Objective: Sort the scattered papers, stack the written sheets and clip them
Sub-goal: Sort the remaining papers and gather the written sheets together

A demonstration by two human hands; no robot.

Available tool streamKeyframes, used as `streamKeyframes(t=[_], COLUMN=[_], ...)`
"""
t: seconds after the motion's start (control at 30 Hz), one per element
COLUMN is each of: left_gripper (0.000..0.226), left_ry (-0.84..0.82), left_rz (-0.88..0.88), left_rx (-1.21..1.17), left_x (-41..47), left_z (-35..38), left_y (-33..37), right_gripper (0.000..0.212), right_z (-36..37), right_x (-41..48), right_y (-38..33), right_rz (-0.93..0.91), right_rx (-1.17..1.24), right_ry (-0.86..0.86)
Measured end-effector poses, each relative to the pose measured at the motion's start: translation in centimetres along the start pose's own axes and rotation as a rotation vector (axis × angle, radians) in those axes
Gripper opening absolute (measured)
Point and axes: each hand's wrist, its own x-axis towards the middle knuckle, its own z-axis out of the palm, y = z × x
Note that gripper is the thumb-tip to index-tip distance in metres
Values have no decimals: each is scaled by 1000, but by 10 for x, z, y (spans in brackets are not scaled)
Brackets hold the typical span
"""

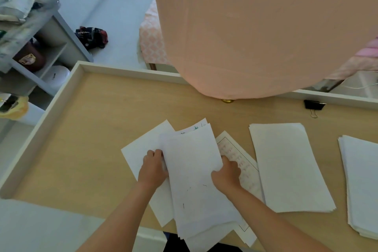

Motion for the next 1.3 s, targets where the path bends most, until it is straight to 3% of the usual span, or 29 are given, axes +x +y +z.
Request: streamKeyframes(t=[0.13,0.23,0.37,0.47,0.53,0.63,0.67,0.73,0.83,0.9,1.07,1.17,1.23,1.3], left_gripper=[24,3,8,23,27,51,63,78,63,65,106,90,75,73], left_ry=[-151,-207,-213,-150,-101,-265,-300,-167,170,265,233,236,112,-36], left_rz=[-52,-24,-78,-192,-359,-493,-475,-439,-440,-434,-286,-56,127,299], left_rx=[53,-225,-715,-997,-1206,-1476,-1416,-1139,-933,-801,-170,32,-22,-22], left_x=[4,5,0,1,3,2,0,-4,-3,0,7,8,5,-1], left_z=[-11,-18,-38,-49,-48,-43,-41,-35,-41,-50,-50,-38,-26,-11], left_y=[4,4,4,10,17,26,28,30,20,7,-19,0,27,57], right_gripper=[44,21,19,38,45,44,42,40,39,40,50,83,113,126], right_z=[-9,-20,-30,-37,-42,-45,-45,-41,-29,-23,-35,-49,-52,-51], right_x=[6,8,12,14,17,21,21,20,17,19,34,38,38,38], right_y=[4,7,4,-2,-8,-16,-18,-23,-33,-36,-14,9,23,31], right_rz=[-5,-55,-110,-147,-170,-150,-150,-170,-231,-272,-311,-223,-148,-121], right_rx=[157,163,314,371,335,380,396,375,317,227,-192,-312,-380,-427], right_ry=[-82,-173,-215,-266,-251,-172,-156,-167,-245,-235,70,123,91,94])
